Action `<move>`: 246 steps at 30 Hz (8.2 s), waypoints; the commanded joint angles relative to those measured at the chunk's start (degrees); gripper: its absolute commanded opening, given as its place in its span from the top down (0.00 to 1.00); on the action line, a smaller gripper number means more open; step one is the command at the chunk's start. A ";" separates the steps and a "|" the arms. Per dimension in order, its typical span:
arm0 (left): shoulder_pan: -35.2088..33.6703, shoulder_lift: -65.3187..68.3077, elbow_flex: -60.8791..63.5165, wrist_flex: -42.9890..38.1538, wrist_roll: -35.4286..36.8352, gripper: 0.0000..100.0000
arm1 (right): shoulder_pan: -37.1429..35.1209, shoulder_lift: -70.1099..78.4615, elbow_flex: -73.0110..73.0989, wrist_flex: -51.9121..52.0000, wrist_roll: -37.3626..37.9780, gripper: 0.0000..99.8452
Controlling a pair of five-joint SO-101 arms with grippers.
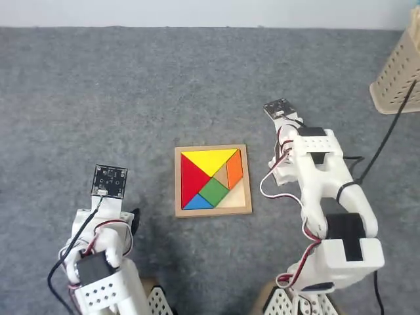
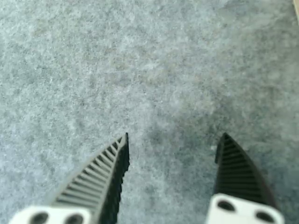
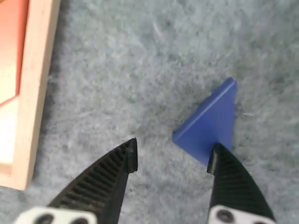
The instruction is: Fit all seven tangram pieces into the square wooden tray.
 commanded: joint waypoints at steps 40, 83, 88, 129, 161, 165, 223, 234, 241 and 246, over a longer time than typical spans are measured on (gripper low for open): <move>-0.26 -0.88 -0.48 0.18 -0.53 0.72 | 4.53 15.87 -14.24 9.89 2.90 0.76; -0.26 -0.88 -0.48 0.18 -0.53 0.72 | -4.18 3.56 -21.27 15.43 -11.43 0.83; -0.26 -0.88 -0.48 0.18 -0.53 0.72 | -8.66 8.92 -27.34 15.16 -16.97 0.83; -0.26 -0.88 -0.48 0.18 -0.53 0.72 | 4.79 4.09 -10.02 4.70 -25.85 0.83; -0.26 -0.88 -0.48 0.18 -0.53 0.72 | 5.14 4.97 -21.36 11.82 -22.24 0.83; -0.26 -0.88 -0.48 0.18 -0.53 0.72 | 2.77 5.85 -23.30 11.47 -27.52 0.83; -0.26 -0.88 -0.48 0.18 -0.53 0.72 | 4.70 20.97 -29.45 10.77 -29.27 0.78; -0.26 -0.88 -0.48 0.18 -0.53 0.72 | 3.03 25.80 -32.88 13.76 -26.81 0.79; -0.26 -0.88 -0.48 0.18 -0.53 0.72 | 2.86 25.19 -34.20 14.11 -22.86 0.92; -0.26 -0.88 -0.48 0.18 -0.53 0.72 | 3.03 22.90 -35.96 16.92 -20.04 0.93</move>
